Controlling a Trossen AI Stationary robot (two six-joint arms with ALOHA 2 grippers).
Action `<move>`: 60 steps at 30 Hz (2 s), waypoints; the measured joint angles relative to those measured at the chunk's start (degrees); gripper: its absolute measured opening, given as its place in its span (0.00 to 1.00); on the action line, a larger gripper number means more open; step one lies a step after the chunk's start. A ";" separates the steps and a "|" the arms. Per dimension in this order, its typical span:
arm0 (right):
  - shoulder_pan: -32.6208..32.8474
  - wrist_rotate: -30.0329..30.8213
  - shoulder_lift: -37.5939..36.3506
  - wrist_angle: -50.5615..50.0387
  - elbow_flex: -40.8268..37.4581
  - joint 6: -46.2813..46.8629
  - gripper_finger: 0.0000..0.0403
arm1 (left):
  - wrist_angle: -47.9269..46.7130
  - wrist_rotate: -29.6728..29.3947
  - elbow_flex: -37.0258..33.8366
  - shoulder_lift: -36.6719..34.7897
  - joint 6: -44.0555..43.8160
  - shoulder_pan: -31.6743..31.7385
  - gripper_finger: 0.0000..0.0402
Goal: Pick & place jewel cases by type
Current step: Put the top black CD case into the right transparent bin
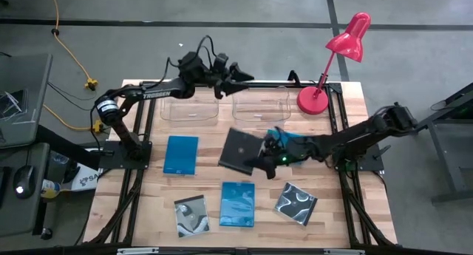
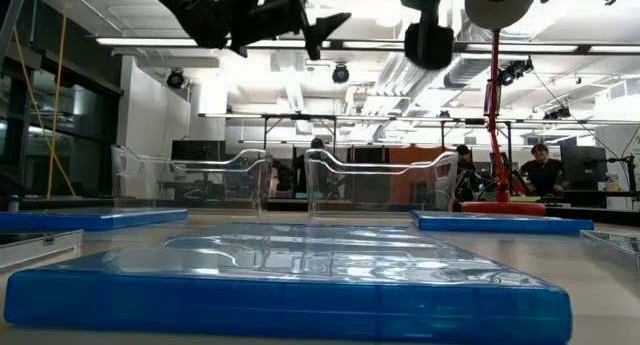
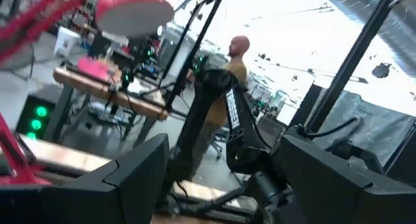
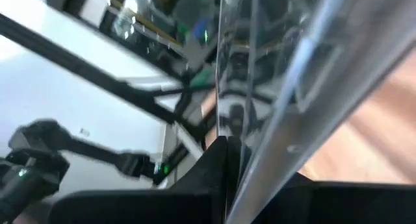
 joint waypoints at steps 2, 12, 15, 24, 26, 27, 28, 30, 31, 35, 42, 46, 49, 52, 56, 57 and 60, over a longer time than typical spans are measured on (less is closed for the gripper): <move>-0.03 3.84 -2.35 -1.08 0.00 -1.99 0.04 | 0.16 0.09 1.42 0.00 0.62 0.72 0.73; -2.80 18.98 -11.86 -11.86 0.00 -6.78 0.04 | -0.12 -1.99 3.18 -3.43 5.89 1.18 0.73; -5.57 18.95 -13.11 -15.03 0.00 -5.72 0.04 | -0.16 -1.88 3.16 -3.93 5.96 0.57 0.73; -19.57 6.39 -13.27 -19.70 0.00 -5.77 0.04 | -2.27 1.01 3.11 -3.96 6.46 -4.38 0.73; -22.95 2.18 -13.27 -20.31 0.00 -5.96 0.04 | -2.11 1.06 3.10 -3.96 6.51 -5.46 0.73; -24.63 0.15 -13.27 -20.57 0.00 -6.06 0.04 | -2.08 1.14 3.10 -3.97 6.59 -5.89 0.73; -26.26 -1.66 -13.27 -20.96 0.00 -6.07 0.04 | -2.10 1.25 3.10 -3.96 6.61 -6.20 0.73; -29.23 -5.27 -13.27 -21.68 0.00 -6.50 0.04 | -2.12 1.94 3.10 -4.05 6.59 -6.74 0.73; -30.53 -6.92 -13.27 -21.81 0.00 -6.87 0.04 | -2.12 2.31 3.10 -4.24 6.48 -6.78 0.73; -35.21 -13.49 -13.27 -22.85 0.00 -7.16 0.04 | -2.01 3.35 3.10 -5.14 5.76 -6.71 0.73; -41.30 -18.42 -11.62 -40.34 7.50 -13.39 0.04 | -1.62 3.20 3.10 -8.45 5.50 -6.71 0.73; -43.85 -18.33 -7.29 -50.14 16.60 -19.59 0.04 | -1.57 2.17 3.10 -9.45 5.11 -7.15 0.73; -45.38 -18.54 -2.52 -57.33 24.00 -23.00 0.04 | -1.70 2.00 3.10 -9.46 3.63 -7.48 0.73; -46.21 -19.31 3.28 -65.72 31.06 -25.51 0.04 | -1.70 1.93 3.10 -9.46 2.70 -8.40 0.73; -46.50 -19.97 10.96 -75.92 38.39 -27.98 0.04 | -2.59 1.45 3.10 -9.45 2.98 -9.92 0.73; -46.49 -20.07 12.53 -77.43 39.54 -28.15 0.04 | -2.79 1.36 3.10 -9.46 3.03 -10.18 0.73; -46.47 -22.80 16.06 -78.65 41.37 -28.66 0.04 | -3.56 0.79 3.10 -9.44 3.07 -10.58 0.73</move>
